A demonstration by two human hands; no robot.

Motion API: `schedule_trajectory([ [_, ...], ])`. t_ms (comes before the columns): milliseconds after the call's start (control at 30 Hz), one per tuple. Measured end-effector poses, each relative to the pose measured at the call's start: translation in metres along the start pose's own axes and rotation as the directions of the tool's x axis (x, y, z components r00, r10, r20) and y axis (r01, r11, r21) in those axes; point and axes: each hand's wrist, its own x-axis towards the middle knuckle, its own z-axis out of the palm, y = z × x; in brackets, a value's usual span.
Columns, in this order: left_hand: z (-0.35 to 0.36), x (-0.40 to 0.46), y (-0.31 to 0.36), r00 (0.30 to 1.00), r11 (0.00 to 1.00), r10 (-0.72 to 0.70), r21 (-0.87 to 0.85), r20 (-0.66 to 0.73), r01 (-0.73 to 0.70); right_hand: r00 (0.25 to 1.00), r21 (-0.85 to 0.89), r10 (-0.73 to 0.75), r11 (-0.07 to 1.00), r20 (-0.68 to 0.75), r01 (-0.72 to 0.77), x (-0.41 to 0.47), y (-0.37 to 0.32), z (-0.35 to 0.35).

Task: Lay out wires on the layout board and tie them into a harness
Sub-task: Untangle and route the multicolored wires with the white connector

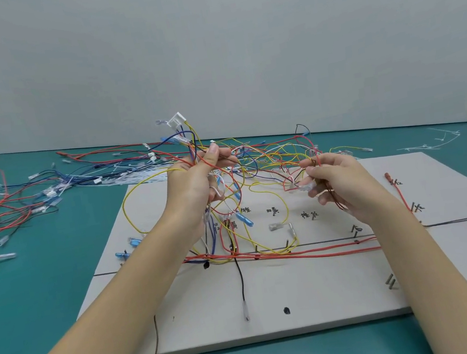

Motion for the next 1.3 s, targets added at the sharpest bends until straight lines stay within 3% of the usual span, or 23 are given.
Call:
schedule_trajectory([
  [100,-0.002,0.002,0.001,1.0,1.0,0.007,-0.019,-0.004,-0.007,0.999,0.057,0.028,0.998,-0.016,-0.027,0.002,0.001,-0.001],
  [300,-0.009,0.008,0.003,1.0,0.997,-0.003,-0.079,-0.004,0.003,0.992,-0.063,0.035,0.997,-0.121,-0.043,0.007,0.005,-0.009],
  [367,-0.009,0.009,0.002,1.0,0.997,-0.005,-0.083,-0.002,0.004,0.979,-0.281,-0.056,0.96,-0.195,-0.001,0.008,0.009,-0.007],
  [433,-0.009,0.01,0.001,1.0,0.997,0.004,-0.083,0.0,-0.004,0.952,-0.608,-0.141,0.792,-0.271,-0.056,0.009,0.014,-0.006],
  [500,-0.009,0.01,0.001,1.0,0.996,0.011,-0.086,0.01,-0.011,0.936,-0.738,-0.15,0.659,-0.317,-0.145,0.007,0.013,-0.005],
  [533,-0.009,0.01,0.001,1.0,0.996,0.016,-0.092,0.018,-0.014,0.934,-0.729,-0.144,0.667,-0.327,-0.153,0.006,0.011,-0.005],
  [600,-0.009,0.01,0.0,0.999,0.995,0.025,-0.098,0.031,-0.022,0.934,-0.601,-0.144,0.794,-0.328,-0.089,0.004,0.005,-0.002],
  [667,-0.008,0.009,0.0,0.999,0.995,0.027,-0.1,0.04,-0.023,0.908,-0.44,-0.26,0.893,-0.328,0.096,-0.002,0.0,0.004],
  [733,-0.006,0.008,0.0,0.998,0.995,0.027,-0.096,0.048,-0.022,0.849,-0.383,-0.436,0.87,-0.298,0.311,-0.009,-0.005,0.013],
  [800,-0.006,0.007,0.0,0.998,0.997,0.027,-0.08,0.057,-0.023,0.868,-0.33,-0.46,0.861,-0.187,0.386,-0.013,-0.006,0.023],
  [933,-0.005,0.005,0.0,0.997,0.997,0.03,-0.069,0.072,-0.025,0.911,-0.517,-0.412,0.782,-0.011,0.348,-0.009,0.008,0.033],
  [1000,-0.006,0.006,0.001,0.996,0.997,0.038,-0.075,0.079,-0.032,0.915,-0.508,-0.402,0.784,0.022,0.357,-0.006,0.012,0.034],
  [1167,-0.007,0.007,0.002,0.997,0.996,0.036,-0.086,0.073,-0.03,0.951,-0.19,-0.308,0.935,-0.011,0.301,-0.006,0.007,0.03],
  [1300,-0.008,0.007,0.0,0.998,0.997,0.021,-0.079,0.065,-0.016,0.979,0.085,-0.198,0.976,-0.044,0.201,-0.007,0.0,0.026],
])
